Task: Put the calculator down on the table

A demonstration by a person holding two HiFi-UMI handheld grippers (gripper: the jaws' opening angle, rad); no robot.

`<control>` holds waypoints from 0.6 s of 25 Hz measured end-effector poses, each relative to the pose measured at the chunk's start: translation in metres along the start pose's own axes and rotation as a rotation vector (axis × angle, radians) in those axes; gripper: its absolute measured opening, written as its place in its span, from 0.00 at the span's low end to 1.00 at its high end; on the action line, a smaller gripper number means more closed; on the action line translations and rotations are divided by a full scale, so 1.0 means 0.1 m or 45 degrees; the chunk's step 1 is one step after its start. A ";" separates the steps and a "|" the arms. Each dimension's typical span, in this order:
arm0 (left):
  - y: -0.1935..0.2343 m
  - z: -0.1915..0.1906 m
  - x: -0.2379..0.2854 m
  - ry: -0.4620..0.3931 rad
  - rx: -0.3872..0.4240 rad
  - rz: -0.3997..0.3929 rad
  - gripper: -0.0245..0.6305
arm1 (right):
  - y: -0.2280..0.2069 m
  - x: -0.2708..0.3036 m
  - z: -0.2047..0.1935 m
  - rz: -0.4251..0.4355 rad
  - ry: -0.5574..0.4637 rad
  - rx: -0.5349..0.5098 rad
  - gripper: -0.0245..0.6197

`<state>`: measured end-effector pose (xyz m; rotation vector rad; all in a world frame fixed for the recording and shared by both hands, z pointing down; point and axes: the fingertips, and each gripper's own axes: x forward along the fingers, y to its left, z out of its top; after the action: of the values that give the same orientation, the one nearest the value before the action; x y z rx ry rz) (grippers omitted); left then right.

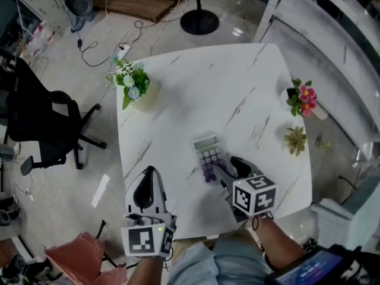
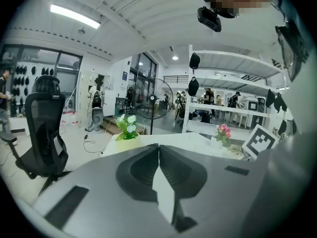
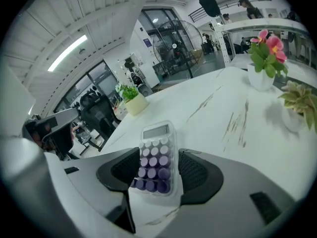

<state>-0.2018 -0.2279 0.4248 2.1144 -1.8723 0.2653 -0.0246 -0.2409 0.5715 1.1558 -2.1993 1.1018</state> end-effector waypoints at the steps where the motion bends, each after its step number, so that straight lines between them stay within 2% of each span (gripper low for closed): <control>1: -0.04 0.05 -0.02 -0.005 -0.003 -0.004 0.05 | 0.03 -0.06 0.09 0.006 -0.031 -0.008 0.44; 6: -0.22 0.59 -0.14 -0.134 0.026 -0.005 0.05 | 0.37 -0.51 0.80 0.035 -0.274 -0.173 0.40; 10: -0.38 1.09 -0.33 -0.268 0.063 -0.001 0.05 | 0.78 -1.04 1.38 0.008 -0.504 -0.426 0.29; 15: -0.53 1.70 -0.58 -0.463 0.109 -0.014 0.05 | 1.18 -1.69 1.88 -0.025 -0.766 -0.634 0.13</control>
<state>-0.1676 -0.2271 0.2406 2.3576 -2.0743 -0.0489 -0.0269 -0.2684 0.2942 1.3777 -2.6688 0.1521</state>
